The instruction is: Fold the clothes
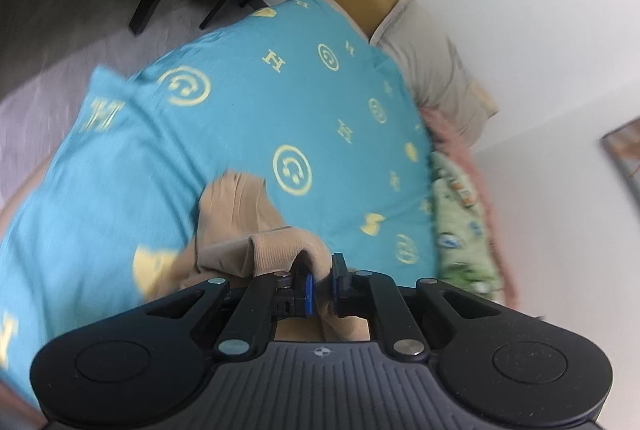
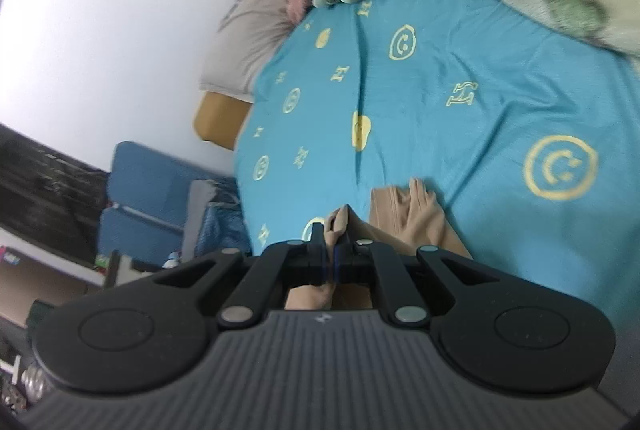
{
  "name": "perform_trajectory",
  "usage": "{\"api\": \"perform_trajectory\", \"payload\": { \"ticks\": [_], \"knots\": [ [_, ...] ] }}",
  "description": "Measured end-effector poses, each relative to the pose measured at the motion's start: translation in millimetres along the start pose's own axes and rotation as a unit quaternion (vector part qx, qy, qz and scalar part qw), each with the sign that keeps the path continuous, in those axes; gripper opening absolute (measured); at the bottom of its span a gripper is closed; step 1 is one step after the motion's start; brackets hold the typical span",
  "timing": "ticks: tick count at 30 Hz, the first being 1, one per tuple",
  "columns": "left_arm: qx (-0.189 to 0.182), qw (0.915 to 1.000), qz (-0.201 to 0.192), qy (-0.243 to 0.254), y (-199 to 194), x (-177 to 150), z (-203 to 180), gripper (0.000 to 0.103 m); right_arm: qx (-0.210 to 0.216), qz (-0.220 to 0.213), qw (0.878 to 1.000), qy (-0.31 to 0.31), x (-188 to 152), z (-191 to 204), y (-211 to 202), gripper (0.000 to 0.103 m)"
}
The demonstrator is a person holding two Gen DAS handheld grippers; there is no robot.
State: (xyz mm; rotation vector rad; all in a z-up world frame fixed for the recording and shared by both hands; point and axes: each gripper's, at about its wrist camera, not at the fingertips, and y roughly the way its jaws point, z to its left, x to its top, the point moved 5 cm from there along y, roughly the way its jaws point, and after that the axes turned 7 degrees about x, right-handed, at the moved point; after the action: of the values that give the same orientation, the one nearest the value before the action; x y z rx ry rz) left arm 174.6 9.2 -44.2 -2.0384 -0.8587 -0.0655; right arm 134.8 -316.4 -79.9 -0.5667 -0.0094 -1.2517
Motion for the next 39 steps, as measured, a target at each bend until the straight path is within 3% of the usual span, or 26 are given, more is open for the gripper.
{"api": "perform_trajectory", "payload": {
  "ticks": [4,9,13,18,24,25,27,28,29,30,31,32,35,38,39],
  "knots": [
    [0.025,0.9991,0.007,0.034,54.9,23.3,-13.7,0.009,-0.022,0.006,1.0,0.014,14.5,-16.0,45.4,0.007],
    [0.027,0.9968,0.006,0.076,109.3,32.7,-11.2,0.01,-0.04,0.025,0.999,0.01,23.8,-43.6,94.4,0.007],
    [0.038,0.9965,0.017,0.072,139.7,34.5,4.6,0.01,-0.06,0.046,0.997,-0.03,21.8,-50.0,120.1,0.007],
    [0.041,0.9962,0.036,0.067,156.7,39.0,15.5,0.011,-0.073,0.068,0.993,-0.057,21.2,-56.5,138.1,0.008],
    [0.035,0.9951,0.041,0.083,155.2,39.4,14.5,0.013,-0.064,0.087,0.993,-0.047,23.8,-60.4,136.6,0.009],
    [0.034,0.9941,0.042,0.094,154.0,38.7,12.6,0.016,-0.061,0.089,0.993,-0.055,23.6,-57.6,135.6,0.01],
    [0.03,0.9905,0.049,0.125,151.4,36.0,4.4,0.04,-0.052,0.099,0.99,-0.081,22.0,-47.4,134.7,0.01],
    [0.029,0.9862,0.054,0.154,149.3,33.2,-2.8,0.056,-0.044,0.104,0.989,-0.098,21.0,-40.0,133.7,0.012],
    [0.032,0.9818,0.046,0.182,144.3,30.5,-10.3,0.062,-0.036,0.106,0.987,-0.118,19.6,-31.9,131.6,0.02],
    [0.038,0.9777,0.025,0.205,136.6,27.4,-16.7,0.066,-0.026,0.106,0.985,-0.136,18.0,-23.7,128.5,0.043],
    [0.044,0.9729,0.006,0.227,128.9,24.3,-23.0,0.077,-0.015,0.103,0.983,-0.152,16.1,-15.5,124.7,0.059],
    [0.041,0.9679,-0.007,0.248,122.1,20.2,-28.1,0.085,-0.004,0.099,0.981,-0.168,14.1,-7.4,120.5,0.086],
    [0.034,0.9576,-0.024,0.285,107.0,6.5,-34.5,0.085,0.019,0.085,0.972,-0.22,6.5,14.2,105.0,0.085],
    [0.051,0.9489,-0.032,0.31,105.2,-5.1,-31.5,0.085,0.027,0.077,0.958,-0.275,-2.4,26.0,90.8,0.085],
    [0.051,0.9483,-0.029,0.312,108.8,-7.7,-30.6,0.085,0.031,0.086,0.953,-0.288,-6.2,26.3,90.6,0.072]
  ]
}}
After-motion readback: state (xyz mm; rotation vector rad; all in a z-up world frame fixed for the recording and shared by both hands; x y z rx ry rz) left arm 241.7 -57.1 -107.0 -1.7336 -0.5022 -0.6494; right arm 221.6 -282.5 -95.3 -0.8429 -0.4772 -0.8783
